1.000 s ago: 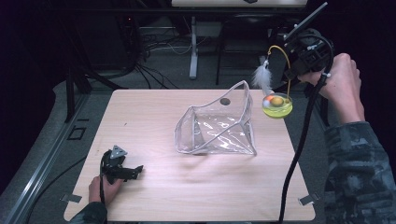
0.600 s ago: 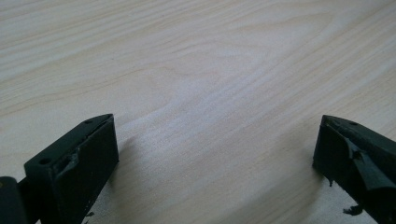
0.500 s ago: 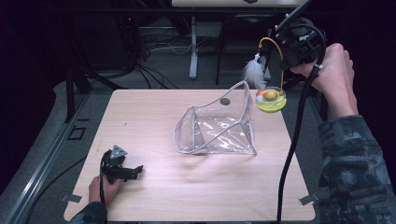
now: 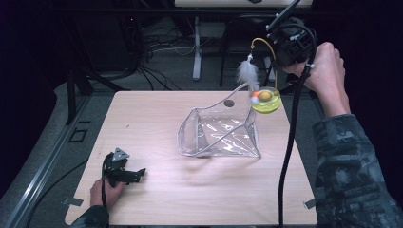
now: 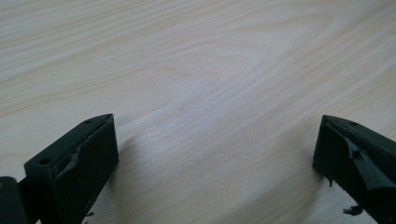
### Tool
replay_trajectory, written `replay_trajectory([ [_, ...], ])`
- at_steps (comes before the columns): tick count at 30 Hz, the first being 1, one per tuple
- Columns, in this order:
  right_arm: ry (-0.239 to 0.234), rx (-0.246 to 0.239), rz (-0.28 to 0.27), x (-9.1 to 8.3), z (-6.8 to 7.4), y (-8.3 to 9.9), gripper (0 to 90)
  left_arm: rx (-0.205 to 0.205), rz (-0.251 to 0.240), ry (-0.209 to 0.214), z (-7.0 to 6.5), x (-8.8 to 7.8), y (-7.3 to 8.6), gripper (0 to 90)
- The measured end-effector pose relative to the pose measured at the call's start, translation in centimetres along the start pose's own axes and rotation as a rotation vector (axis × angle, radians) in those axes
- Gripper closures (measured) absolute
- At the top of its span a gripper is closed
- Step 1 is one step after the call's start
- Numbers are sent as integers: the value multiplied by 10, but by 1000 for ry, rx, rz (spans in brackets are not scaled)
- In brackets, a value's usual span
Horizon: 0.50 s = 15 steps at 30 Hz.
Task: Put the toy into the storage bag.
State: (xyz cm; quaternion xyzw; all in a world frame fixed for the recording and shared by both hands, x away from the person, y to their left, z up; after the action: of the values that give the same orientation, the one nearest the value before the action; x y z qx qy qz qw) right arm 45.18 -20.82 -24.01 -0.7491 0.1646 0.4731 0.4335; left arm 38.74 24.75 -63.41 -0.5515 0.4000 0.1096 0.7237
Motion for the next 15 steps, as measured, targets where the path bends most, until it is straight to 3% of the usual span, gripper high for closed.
replay_trajectory([
  [15, -15, -30, 19, 14, 17, -16, 880, 0, 0, 0, 0, 0, 0, 0],
])
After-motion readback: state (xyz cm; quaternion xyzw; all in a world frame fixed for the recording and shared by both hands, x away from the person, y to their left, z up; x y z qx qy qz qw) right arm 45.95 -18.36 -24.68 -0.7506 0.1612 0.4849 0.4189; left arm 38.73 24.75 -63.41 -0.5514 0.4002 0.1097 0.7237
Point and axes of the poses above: each handheld gripper's, and its own axes: x roughly forward along the jaws, y roughly out of its underside, z roughly to its left, the point moved 6 cm from there along x, roughly forward along the jaws, and after that the axes turned 6 degrees about -y, right-handed, at the moved point
